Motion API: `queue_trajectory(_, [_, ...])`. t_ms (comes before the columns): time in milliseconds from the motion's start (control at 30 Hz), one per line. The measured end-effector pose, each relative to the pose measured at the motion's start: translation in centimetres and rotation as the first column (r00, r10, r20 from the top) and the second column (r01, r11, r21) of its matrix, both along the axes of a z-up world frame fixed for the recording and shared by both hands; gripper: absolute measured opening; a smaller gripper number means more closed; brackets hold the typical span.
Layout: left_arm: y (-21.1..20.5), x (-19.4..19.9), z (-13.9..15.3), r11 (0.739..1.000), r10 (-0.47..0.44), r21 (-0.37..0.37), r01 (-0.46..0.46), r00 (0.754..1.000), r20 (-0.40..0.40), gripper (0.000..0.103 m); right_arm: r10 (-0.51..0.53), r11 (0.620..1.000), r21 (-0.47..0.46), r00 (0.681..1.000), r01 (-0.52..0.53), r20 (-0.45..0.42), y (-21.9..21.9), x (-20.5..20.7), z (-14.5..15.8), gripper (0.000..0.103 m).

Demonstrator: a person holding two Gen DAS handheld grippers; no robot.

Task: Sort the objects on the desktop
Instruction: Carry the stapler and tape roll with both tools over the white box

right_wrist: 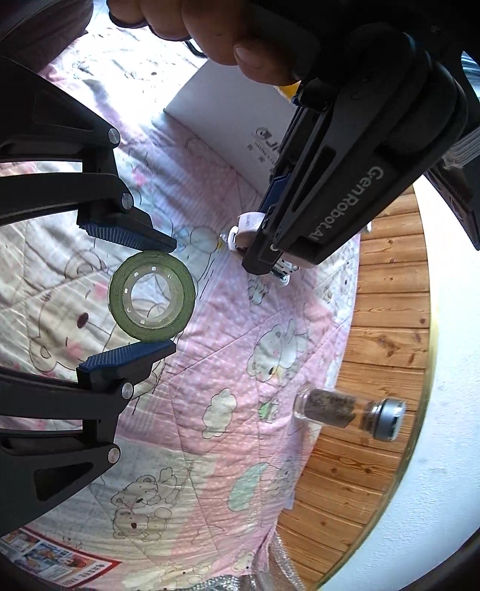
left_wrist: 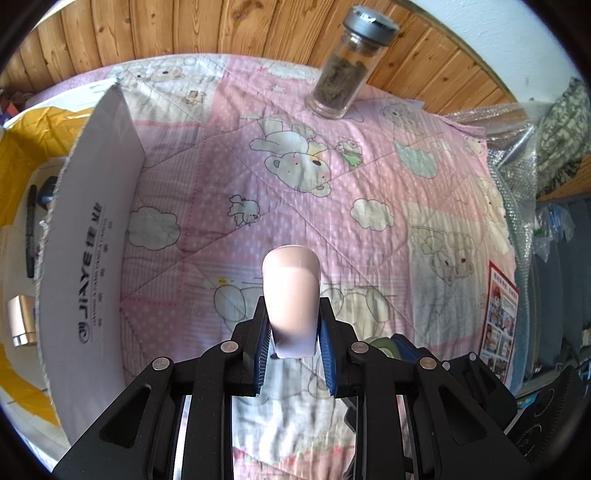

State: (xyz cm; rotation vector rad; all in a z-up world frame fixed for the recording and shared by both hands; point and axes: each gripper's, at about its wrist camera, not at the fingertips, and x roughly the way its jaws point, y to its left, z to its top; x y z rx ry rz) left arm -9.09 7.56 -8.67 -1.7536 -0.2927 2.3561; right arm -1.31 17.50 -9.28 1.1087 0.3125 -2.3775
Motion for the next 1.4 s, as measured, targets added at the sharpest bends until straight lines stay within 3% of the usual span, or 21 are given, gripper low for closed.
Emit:
queue_trajectory(733, [-3.2, 5.5, 5.1, 0.998, 0.03, 0.064, -0.023, 0.993, -0.117, 0.025, 0.08, 0.997, -0.007, 0.991, -0.082, -0.103, -2.7, 5.0, 4.8, 0.049])
queue_trajectory(1400, [-11.2, 8.9, 5.9, 0.969, 0.21, 0.158, -0.191, 0.971, -0.117, 0.025, 0.23, 0.973, 0.026, 0.96, -0.228, -0.163, -6.4, 5.4, 7.4, 0.05])
